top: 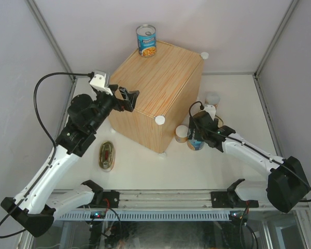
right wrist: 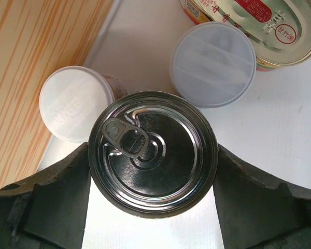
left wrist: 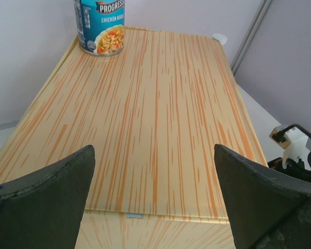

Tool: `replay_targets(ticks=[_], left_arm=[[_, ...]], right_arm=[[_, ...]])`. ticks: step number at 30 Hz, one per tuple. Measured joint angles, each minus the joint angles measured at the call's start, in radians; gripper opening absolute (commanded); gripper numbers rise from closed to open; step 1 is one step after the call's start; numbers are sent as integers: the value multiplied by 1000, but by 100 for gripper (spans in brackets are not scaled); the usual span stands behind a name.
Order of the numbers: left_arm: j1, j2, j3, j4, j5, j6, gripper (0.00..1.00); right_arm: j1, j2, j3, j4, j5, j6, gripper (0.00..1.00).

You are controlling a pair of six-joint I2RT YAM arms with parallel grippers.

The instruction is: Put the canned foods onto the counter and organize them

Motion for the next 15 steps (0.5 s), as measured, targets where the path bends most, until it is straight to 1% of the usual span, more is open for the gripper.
replay_targets(ticks=[1, 5, 9, 15], left_arm=[[0, -2, -8, 0, -1, 0, 100], [0, -14, -31, -6, -7, 2, 100], [0, -35, -37, -14, -9, 9, 100], [0, -73, -53, -15, -13, 9, 100]], right_arm=[[2, -1, -1, 0, 0, 0, 8], [19, -24, -13, -8, 4, -1, 7], [43, -69, -21, -67, 4, -4, 4], [85, -143, -19, -134, 34, -3, 4]])
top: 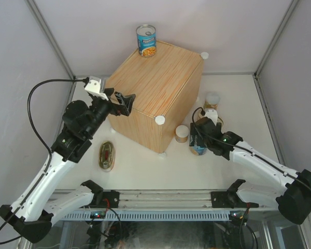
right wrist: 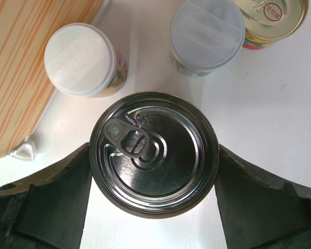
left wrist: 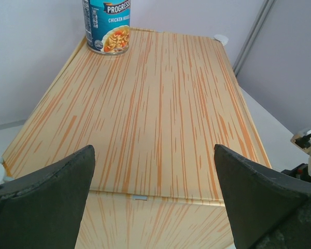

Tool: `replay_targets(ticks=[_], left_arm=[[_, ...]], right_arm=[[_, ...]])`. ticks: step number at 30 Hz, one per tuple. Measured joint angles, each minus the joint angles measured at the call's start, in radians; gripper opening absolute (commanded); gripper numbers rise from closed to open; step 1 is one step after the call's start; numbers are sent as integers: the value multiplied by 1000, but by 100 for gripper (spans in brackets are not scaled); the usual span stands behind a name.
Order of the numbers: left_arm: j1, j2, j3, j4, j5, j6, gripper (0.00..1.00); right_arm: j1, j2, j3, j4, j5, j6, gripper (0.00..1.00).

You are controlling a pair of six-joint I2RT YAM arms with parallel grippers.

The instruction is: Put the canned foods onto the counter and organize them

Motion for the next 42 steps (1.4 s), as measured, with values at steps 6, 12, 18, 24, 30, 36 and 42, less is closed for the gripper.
replay_targets(ticks=[6, 12, 18, 24, 30, 36, 42], left_arm=[[0, -34, -11, -2, -14, -1, 100], [-1, -71, -24, -2, -22, -2, 100], [-1, -100, -28, -9, -27, -10, 100], [-1, -111, -28, -22, -32, -19, 100], [-1, -110, -28, -38, -32, -21, 99], [-6, -107, -28, -45, -32, -27, 99], [-13, -100, -28, -55, -32, -30, 99]], right_arm=[[66, -55, 68, -98, 47, 10, 3], [143, -87, 221, -195, 105, 18, 3], [214, -105, 410, -282, 159, 15, 3], [260, -105, 608, -333, 192, -15, 3], [288, -105, 747, -338, 203, -67, 3], [326, -59, 852, -330, 201, -134, 3], [354, 42, 953, -301, 179, -189, 3]])
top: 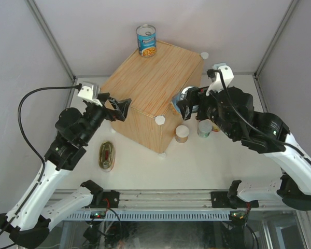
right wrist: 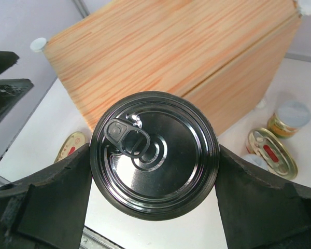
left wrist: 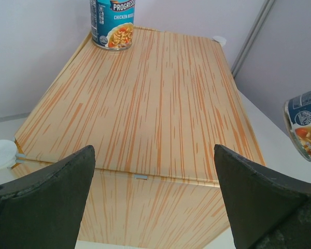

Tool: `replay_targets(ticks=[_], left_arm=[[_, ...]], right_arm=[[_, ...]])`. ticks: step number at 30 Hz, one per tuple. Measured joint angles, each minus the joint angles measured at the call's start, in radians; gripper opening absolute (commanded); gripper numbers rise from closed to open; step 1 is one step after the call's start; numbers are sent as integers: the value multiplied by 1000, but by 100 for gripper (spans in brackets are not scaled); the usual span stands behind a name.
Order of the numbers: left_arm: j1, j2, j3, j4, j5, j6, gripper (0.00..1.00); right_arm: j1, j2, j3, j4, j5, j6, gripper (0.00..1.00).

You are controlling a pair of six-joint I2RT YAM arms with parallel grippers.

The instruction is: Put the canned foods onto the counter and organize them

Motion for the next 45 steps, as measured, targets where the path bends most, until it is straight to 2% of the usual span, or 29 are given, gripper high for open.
replay_targets(ticks=[16, 26, 37, 40, 45], left_arm=[[-8, 48, 10, -10, 83, 12, 99], [-9, 86, 46, 6, 131, 40, 100], [-9, 95, 47, 14, 143, 66, 100], [-9, 94, 47, 15, 143, 73, 100], [-9, 94, 47, 15, 143, 76, 100]], right_arm=[[25, 288, 259, 0, -79, -43, 5], [25, 488, 520, -103, -91, -56, 9], [9, 596, 636, -186, -96, -49, 14], [-4, 599, 644, -196, -108, -45, 20], [-24, 604, 647, -195, -131, -34, 43]])
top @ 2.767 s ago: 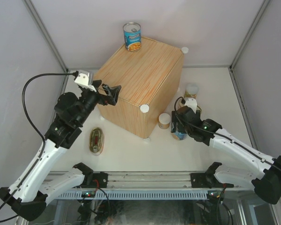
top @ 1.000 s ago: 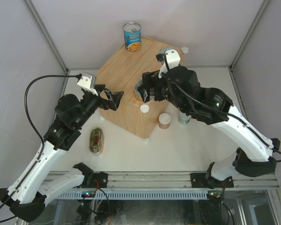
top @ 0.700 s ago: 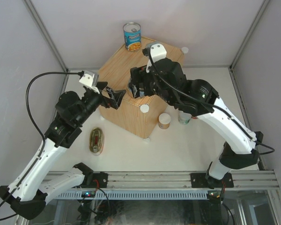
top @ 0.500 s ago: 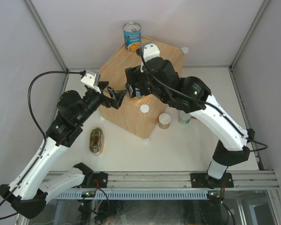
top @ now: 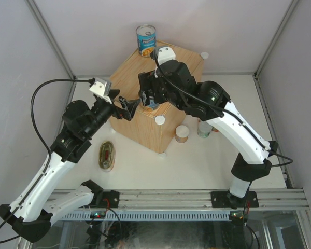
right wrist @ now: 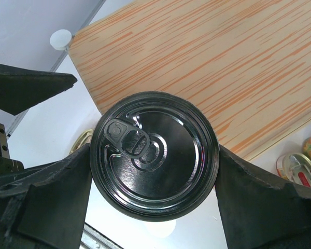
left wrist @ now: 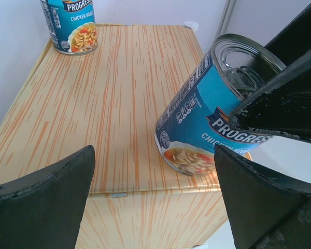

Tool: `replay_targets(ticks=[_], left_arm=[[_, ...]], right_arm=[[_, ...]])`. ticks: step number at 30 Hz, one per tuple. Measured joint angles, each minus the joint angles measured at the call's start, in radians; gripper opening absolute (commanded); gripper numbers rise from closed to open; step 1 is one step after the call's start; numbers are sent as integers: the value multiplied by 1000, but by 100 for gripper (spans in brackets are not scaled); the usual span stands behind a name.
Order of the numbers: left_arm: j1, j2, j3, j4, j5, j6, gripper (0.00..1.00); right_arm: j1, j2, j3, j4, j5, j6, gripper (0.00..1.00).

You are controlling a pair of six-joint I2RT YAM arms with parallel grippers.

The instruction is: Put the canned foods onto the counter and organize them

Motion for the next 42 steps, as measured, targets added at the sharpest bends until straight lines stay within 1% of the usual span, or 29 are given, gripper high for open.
replay_targets(ticks=[4, 8, 10, 12, 17, 28, 30, 34, 35, 42], left_arm=[[0, 3, 0, 0, 3, 6, 100], [0, 11, 0, 2, 4, 7, 100], [0, 19, 0, 2, 5, 7, 100], [0, 25, 0, 3, 7, 7, 100], [0, 40, 0, 3, 9, 14, 100], [0, 67, 0, 12, 28, 19, 100], [0, 69, 0, 15, 29, 19, 100], [0, 74, 0, 23, 35, 19, 100], [0, 76, 0, 26, 39, 18, 100], [0, 82, 0, 34, 60, 14, 100]], right_arm=[[-17, 12, 13, 0, -18, 8, 58], [-34, 23, 16, 13, -34, 14, 68], [-40, 28, 16, 20, -41, 16, 70], [-47, 31, 16, 26, -46, 16, 74], [-66, 38, 16, 39, -67, 26, 80], [-88, 58, 16, 70, -84, 31, 87], [-90, 59, 16, 71, -87, 31, 91], [-90, 60, 16, 79, -95, 34, 93], [-90, 60, 16, 84, -95, 34, 97], [-90, 60, 16, 93, -99, 39, 98]])
